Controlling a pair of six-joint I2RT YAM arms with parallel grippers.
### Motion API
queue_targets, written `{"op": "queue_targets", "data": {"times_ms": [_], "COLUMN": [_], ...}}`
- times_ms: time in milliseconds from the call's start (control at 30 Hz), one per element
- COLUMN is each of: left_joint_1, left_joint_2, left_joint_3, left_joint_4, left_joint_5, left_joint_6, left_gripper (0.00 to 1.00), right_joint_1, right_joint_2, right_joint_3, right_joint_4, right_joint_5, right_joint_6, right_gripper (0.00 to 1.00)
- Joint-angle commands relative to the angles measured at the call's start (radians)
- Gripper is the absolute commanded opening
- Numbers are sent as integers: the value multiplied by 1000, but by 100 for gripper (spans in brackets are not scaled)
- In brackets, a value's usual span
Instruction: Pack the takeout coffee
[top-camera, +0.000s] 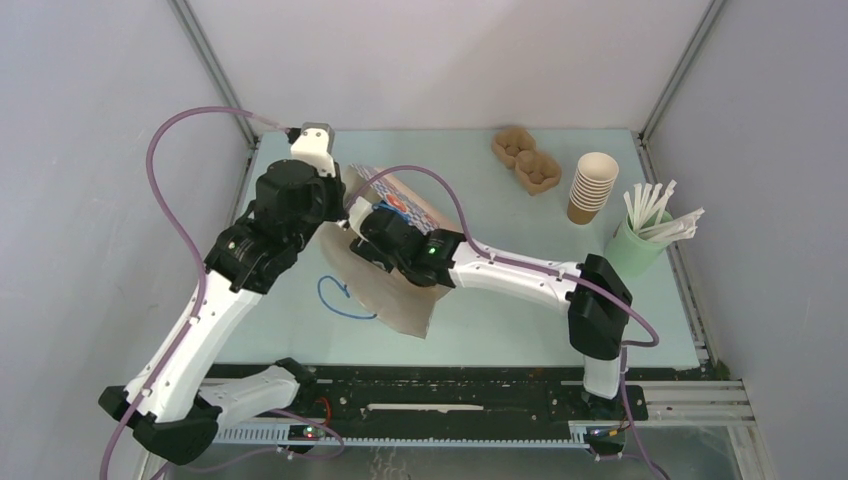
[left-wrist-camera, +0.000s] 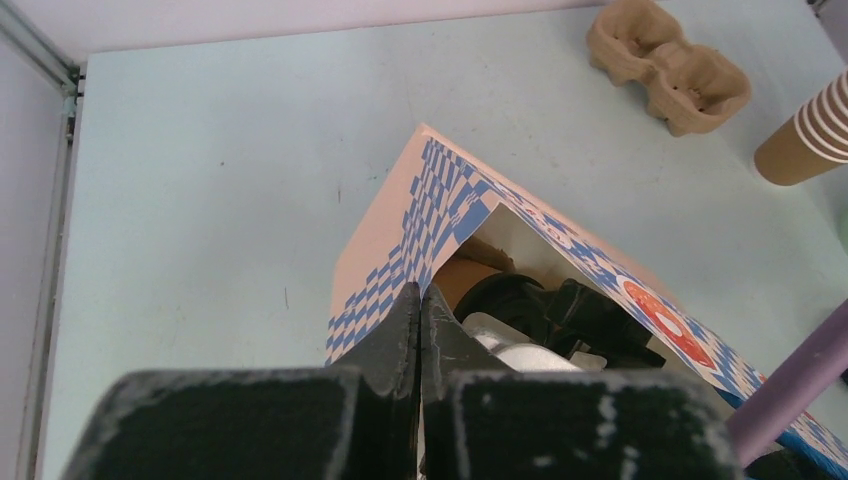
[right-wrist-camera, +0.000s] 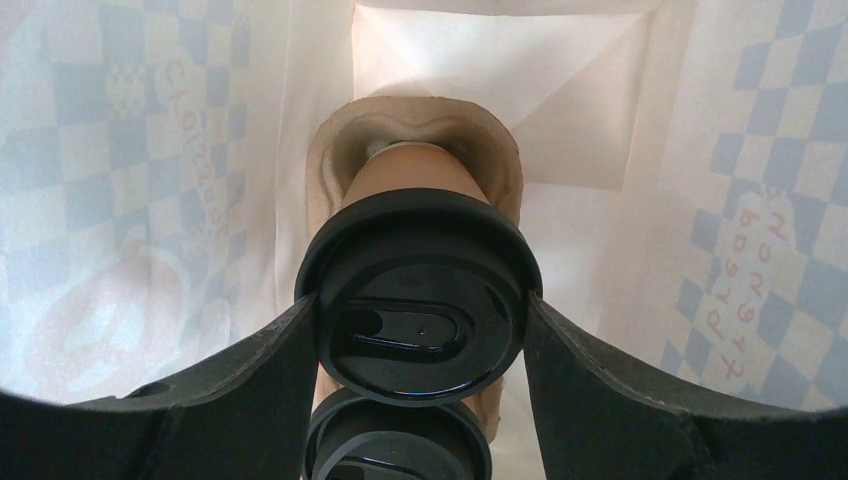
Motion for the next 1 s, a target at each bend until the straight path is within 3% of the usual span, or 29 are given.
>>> {"op": "queue_targets", "data": {"times_ms": [0,267,467,967], "left_joint_1": [-23,-23,-23,9], "left_joint_2": [12,50,109,241], "left_joint_3": [69,141,210,363], "left_joint_4": [-18,-154,-266,-481], "left_joint_5": [49,29,95,123], "left_joint_6": [-87,-152,-207,-268], "left_gripper": [0,0,0,1], "right_joint_1": [-12,-17,-40,-39], "right_joint_2": [50,44,62,131], "right_joint_3": [68,133,209,236], "right_joint_4": [-99,-228,-353,-418], "right_joint_5": [31,-57,-152,-196], "right_joint_6": [2,-9,-11,-65], "right_gripper": [9,10,11,13]}}
